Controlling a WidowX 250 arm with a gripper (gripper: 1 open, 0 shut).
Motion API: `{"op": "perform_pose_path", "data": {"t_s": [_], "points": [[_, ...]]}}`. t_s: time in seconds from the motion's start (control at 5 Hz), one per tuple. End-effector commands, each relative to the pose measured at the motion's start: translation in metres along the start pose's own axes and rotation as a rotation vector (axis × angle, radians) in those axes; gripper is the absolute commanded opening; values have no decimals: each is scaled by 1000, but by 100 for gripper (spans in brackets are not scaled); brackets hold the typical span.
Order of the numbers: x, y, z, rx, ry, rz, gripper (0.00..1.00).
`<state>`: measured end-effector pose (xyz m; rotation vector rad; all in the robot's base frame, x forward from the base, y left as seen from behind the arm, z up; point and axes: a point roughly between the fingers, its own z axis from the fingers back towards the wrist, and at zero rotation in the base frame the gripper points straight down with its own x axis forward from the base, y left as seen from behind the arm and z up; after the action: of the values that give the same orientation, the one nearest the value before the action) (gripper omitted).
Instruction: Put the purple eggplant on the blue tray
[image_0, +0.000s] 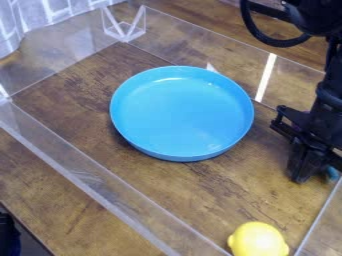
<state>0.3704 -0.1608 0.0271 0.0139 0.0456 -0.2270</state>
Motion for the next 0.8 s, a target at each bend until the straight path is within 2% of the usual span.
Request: {"op": "perform_pose_path", "data": {"t_s": [0.0, 0.2, 0.6], "points": [[5, 0, 53, -13, -93, -54, 0], [6, 7, 66, -12, -99, -94, 0], [4, 10, 71, -3, -101, -110, 0]]}}
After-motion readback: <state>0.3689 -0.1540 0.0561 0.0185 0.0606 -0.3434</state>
